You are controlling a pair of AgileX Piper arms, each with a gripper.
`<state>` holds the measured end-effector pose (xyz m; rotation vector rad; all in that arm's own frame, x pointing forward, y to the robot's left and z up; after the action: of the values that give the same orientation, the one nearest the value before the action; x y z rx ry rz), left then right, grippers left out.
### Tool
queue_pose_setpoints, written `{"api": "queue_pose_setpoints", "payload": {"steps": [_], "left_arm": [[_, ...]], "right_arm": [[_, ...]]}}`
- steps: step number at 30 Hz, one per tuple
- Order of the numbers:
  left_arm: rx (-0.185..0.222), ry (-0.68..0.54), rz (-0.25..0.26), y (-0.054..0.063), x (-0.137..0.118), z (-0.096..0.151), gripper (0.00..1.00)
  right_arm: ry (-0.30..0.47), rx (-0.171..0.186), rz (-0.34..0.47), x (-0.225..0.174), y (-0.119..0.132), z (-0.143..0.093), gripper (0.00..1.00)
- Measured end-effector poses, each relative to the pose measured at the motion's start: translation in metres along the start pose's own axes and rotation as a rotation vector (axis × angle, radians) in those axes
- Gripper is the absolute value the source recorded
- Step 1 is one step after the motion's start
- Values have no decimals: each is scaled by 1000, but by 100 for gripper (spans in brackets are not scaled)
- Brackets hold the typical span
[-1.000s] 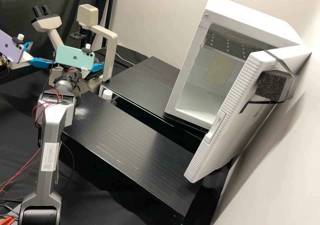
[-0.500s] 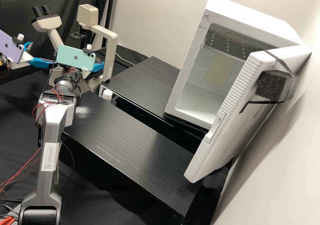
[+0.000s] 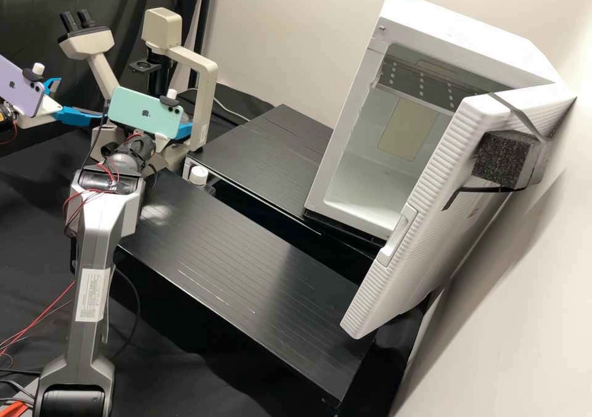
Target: Move the petri dish to the bench.
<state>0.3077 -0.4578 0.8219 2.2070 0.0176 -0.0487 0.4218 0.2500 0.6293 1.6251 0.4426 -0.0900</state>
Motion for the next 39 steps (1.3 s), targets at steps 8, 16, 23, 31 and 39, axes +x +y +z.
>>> {"api": "queue_pose_setpoints", "payload": {"steps": [8, 16, 23, 31, 39], "left_arm": [[0, 0, 0, 0, 0, 0, 100], [0, 0, 0, 0, 0, 0, 100], [0, 0, 0, 0, 0, 0, 100], [0, 0, 0, 0, 0, 0, 100], [0, 0, 0, 0, 0, 0, 100]], "right_arm": [[17, 23, -5, -27, 13, -3, 0], [35, -43, -5, -54, 19, -1, 0], [57, -72, 65, -88, 28, 7, 0], [118, -95, 189, -142, 43, 12, 0], [136, -155, 211, -203, 45, 34, 0]]}}
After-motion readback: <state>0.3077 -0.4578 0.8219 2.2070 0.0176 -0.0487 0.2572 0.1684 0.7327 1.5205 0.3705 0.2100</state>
